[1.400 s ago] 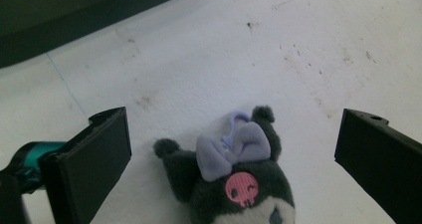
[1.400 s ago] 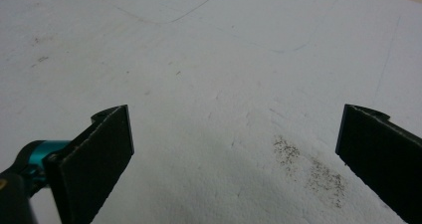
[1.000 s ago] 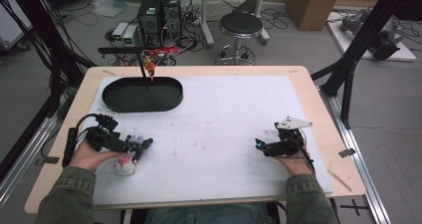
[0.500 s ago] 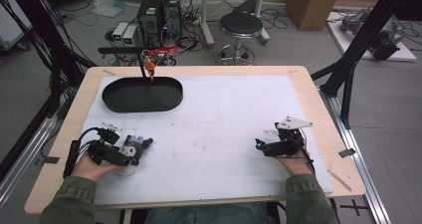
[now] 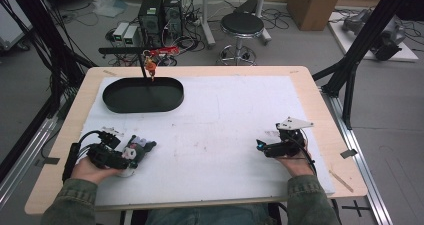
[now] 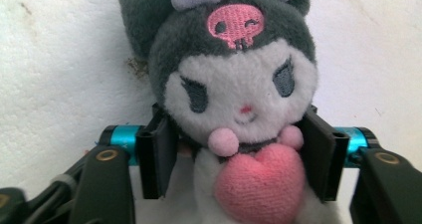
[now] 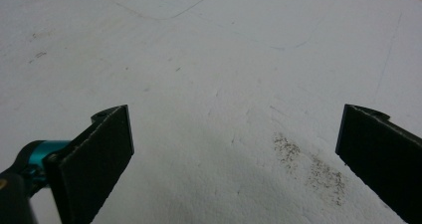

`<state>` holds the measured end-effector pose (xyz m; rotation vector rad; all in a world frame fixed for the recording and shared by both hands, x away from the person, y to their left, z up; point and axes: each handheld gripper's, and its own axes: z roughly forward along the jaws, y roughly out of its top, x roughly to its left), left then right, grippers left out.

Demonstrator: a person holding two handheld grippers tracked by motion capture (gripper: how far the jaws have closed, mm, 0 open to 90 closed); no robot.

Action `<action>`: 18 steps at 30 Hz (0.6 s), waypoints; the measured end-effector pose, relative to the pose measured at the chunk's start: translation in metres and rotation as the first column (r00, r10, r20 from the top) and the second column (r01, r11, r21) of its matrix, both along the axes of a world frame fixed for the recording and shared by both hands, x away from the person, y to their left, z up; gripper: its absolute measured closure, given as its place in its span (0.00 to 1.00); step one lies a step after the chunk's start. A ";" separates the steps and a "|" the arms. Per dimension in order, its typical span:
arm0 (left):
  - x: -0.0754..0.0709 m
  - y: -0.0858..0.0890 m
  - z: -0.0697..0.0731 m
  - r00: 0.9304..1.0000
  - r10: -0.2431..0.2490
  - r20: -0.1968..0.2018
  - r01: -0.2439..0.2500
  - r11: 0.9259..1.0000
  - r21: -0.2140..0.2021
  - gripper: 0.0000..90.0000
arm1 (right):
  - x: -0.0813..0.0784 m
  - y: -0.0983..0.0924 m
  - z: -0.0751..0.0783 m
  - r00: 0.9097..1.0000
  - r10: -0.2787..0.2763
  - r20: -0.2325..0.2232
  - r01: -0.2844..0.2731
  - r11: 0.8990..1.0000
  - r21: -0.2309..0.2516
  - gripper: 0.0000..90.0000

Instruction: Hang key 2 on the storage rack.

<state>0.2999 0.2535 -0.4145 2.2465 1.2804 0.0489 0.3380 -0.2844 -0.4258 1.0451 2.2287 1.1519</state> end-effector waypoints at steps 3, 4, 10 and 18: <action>0.001 0.001 0.002 1.000 -0.009 -0.010 0.009 1.000 -0.016 0.47 | 0.000 0.000 0.000 1.000 0.000 -0.001 0.000 1.000 0.000 0.01; 0.001 0.001 0.002 1.000 -0.015 -0.013 0.014 1.000 -0.018 0.47 | 0.000 0.000 0.000 1.000 0.001 -0.001 -0.001 1.000 0.000 0.01; 0.005 0.005 0.012 1.000 -0.006 -0.006 0.005 0.999 -0.038 0.47 | 0.000 0.000 0.000 1.000 0.001 0.000 -0.001 1.000 0.001 0.01; 0.009 0.011 0.035 0.999 0.008 0.032 -0.006 0.998 -0.063 0.47 | 0.000 0.000 0.000 1.000 0.003 -0.001 -0.003 1.000 -0.003 0.01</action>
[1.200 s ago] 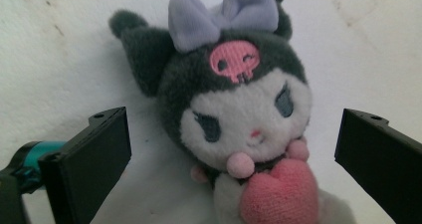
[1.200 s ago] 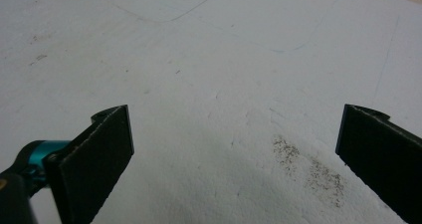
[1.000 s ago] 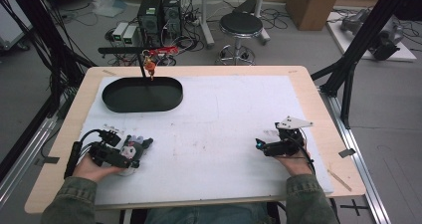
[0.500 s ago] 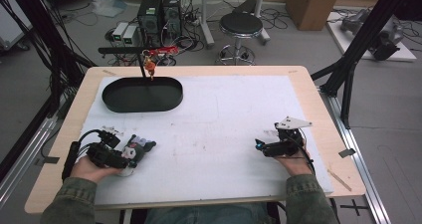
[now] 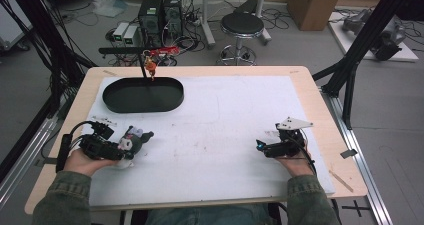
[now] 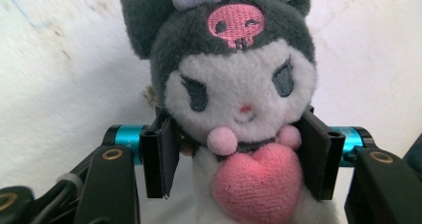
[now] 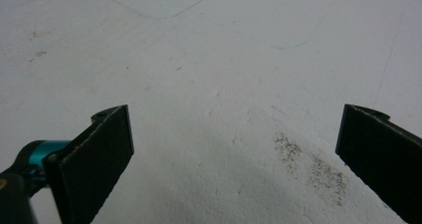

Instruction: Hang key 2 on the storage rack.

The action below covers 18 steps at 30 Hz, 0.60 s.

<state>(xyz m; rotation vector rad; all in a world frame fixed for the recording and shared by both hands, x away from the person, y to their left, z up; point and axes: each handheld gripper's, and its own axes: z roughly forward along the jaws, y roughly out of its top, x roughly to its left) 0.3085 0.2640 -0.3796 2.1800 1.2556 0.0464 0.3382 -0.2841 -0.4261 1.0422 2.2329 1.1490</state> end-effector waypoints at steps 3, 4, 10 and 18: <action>0.002 0.001 0.005 1.000 0.001 0.030 -0.001 1.000 0.013 0.47 | 0.000 0.000 0.000 1.000 0.000 -0.001 0.000 1.000 0.001 0.01; 0.003 0.001 0.006 0.999 0.012 0.039 -0.012 1.000 0.015 0.47 | 0.000 0.000 0.000 1.000 0.000 0.000 0.000 1.000 0.001 0.01; 0.010 0.003 0.003 0.999 0.023 0.032 -0.024 0.999 0.028 0.47 | 0.000 0.000 0.000 1.000 0.001 0.000 -0.001 1.000 0.003 0.01; 0.022 -0.001 0.020 0.996 0.026 0.081 -0.033 0.995 0.092 0.47 | 0.000 0.000 0.000 1.000 0.003 -0.002 -0.003 1.000 0.000 0.01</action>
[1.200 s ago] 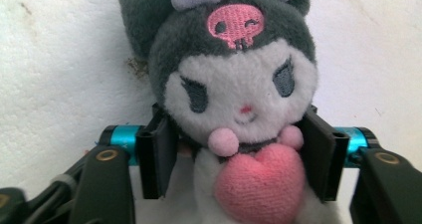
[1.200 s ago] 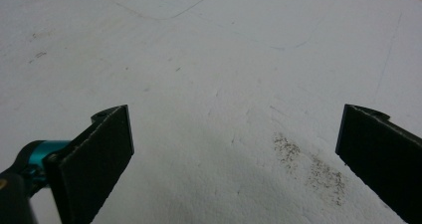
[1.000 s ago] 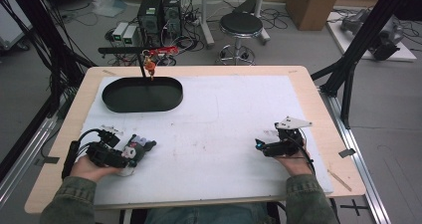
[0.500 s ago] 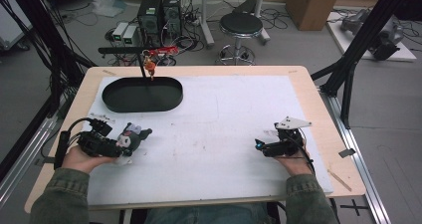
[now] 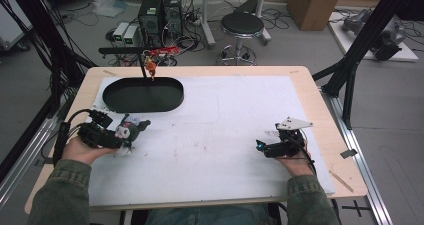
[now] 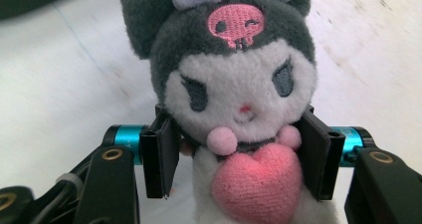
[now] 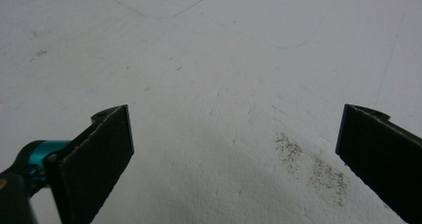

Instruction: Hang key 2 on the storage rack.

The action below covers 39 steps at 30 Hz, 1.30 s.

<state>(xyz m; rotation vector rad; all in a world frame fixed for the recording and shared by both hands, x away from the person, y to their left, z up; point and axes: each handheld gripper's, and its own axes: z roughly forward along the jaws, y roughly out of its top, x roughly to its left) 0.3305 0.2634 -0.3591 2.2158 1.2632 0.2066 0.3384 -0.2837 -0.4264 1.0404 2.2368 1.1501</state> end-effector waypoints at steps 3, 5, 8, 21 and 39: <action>0.008 -0.003 0.010 1.000 -0.012 0.006 0.012 1.000 0.019 0.47 | 0.000 0.000 0.000 1.000 -0.001 -0.001 0.001 1.000 0.000 0.01; 0.012 -0.004 0.016 1.000 -0.013 0.014 0.013 1.000 0.023 0.47 | 0.000 0.000 0.000 1.000 -0.002 -0.003 0.002 1.000 0.002 0.01; 0.020 -0.004 0.027 0.999 -0.018 0.030 0.017 0.999 0.030 0.47 | 0.000 0.000 0.000 1.000 -0.001 0.000 0.001 1.000 0.002 0.01; 0.053 -0.003 0.078 0.999 -0.012 0.047 0.009 0.997 0.080 0.47 | 0.001 0.000 0.000 1.000 0.003 0.002 -0.003 1.000 -0.001 0.01; 0.105 0.006 0.115 1.000 -0.007 0.023 0.005 0.997 0.082 0.47 | 0.000 0.001 0.000 1.000 0.009 -0.010 -0.009 1.000 0.007 0.01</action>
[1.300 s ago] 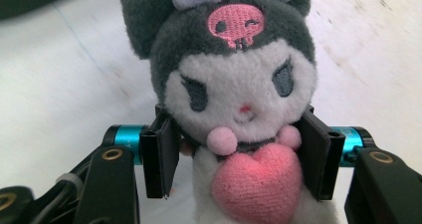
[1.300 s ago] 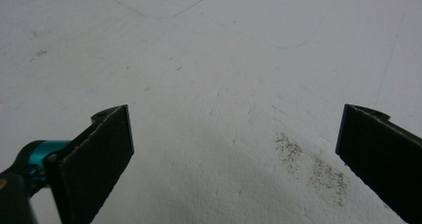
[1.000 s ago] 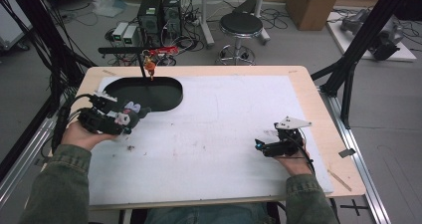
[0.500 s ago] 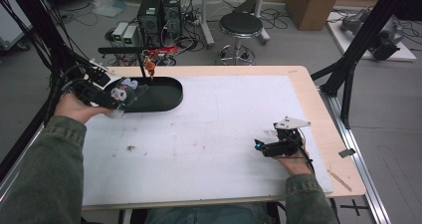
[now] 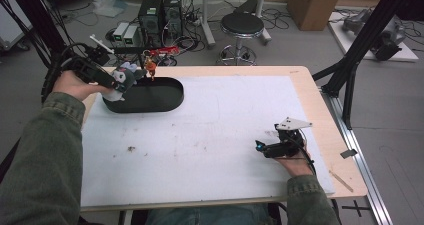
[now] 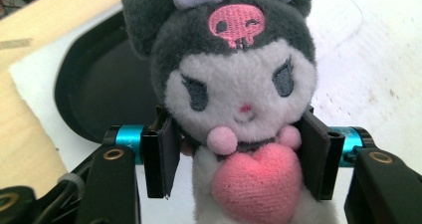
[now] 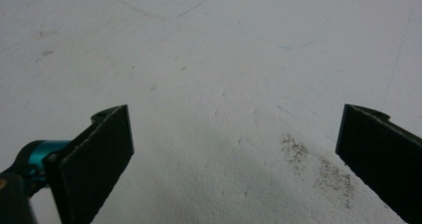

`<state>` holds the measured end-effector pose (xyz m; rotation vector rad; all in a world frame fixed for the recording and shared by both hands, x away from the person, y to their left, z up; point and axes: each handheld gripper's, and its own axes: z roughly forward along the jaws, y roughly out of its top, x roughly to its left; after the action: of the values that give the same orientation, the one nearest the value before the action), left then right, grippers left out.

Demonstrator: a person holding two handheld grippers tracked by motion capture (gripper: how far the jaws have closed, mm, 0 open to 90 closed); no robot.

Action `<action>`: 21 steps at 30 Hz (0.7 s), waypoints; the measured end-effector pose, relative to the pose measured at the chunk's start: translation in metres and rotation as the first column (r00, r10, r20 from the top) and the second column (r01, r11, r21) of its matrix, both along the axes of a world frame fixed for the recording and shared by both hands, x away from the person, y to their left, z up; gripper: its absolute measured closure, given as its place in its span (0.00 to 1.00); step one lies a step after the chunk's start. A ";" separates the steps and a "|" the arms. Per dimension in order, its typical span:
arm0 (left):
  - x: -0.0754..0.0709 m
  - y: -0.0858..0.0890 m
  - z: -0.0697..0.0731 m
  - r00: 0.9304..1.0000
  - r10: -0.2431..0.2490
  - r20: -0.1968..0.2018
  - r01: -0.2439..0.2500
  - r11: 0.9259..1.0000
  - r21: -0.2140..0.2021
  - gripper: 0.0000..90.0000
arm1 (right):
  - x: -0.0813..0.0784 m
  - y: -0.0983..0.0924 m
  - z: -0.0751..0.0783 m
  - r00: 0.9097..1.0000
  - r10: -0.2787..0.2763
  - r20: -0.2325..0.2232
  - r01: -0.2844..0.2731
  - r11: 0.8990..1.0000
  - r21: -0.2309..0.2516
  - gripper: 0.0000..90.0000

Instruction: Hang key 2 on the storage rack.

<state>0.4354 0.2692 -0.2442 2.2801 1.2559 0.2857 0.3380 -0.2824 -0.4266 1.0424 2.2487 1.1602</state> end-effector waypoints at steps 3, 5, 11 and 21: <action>0.006 0.003 0.006 1.000 0.015 -0.003 -0.015 1.000 0.001 0.47 | 0.000 0.001 0.000 1.000 0.002 -0.002 -0.002 1.000 0.002 0.01; 0.010 0.005 0.009 1.000 0.024 -0.009 -0.024 1.000 0.010 0.47 | 0.000 0.001 -0.001 1.000 0.004 -0.005 -0.004 1.000 0.002 0.01; 0.020 0.016 0.016 0.997 0.071 -0.007 -0.071 0.997 0.010 0.47 | -0.001 0.001 0.000 1.000 -0.001 -0.003 0.001 1.000 0.001 0.01; 0.034 0.031 0.016 0.994 0.111 -0.017 -0.111 0.993 -0.043 0.47 | 0.000 0.000 0.000 1.000 -0.003 0.000 0.003 1.000 0.006 0.01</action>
<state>0.4695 0.2998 -0.2286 2.1831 1.3855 0.2793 0.3377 -0.2823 -0.4266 1.0479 2.2448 1.1660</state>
